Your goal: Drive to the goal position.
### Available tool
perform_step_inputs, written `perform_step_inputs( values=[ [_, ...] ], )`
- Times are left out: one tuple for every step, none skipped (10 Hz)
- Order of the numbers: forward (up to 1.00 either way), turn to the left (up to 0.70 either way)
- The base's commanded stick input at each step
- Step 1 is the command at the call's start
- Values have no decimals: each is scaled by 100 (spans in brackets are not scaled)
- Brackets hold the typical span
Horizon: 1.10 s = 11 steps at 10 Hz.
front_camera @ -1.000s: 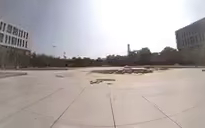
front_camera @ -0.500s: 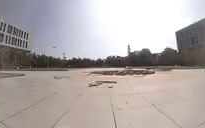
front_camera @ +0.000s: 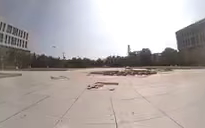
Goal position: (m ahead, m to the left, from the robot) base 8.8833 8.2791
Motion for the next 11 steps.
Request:
perform_step_inputs(
  values=[
    [70,0],
    [70,0],
    [70,0],
    [70,0],
    [70,0],
    [70,0],
    [70,-12],
    [70,-33],
    [70,-33],
    [70,-33],
    [70,-34]
  ],
)
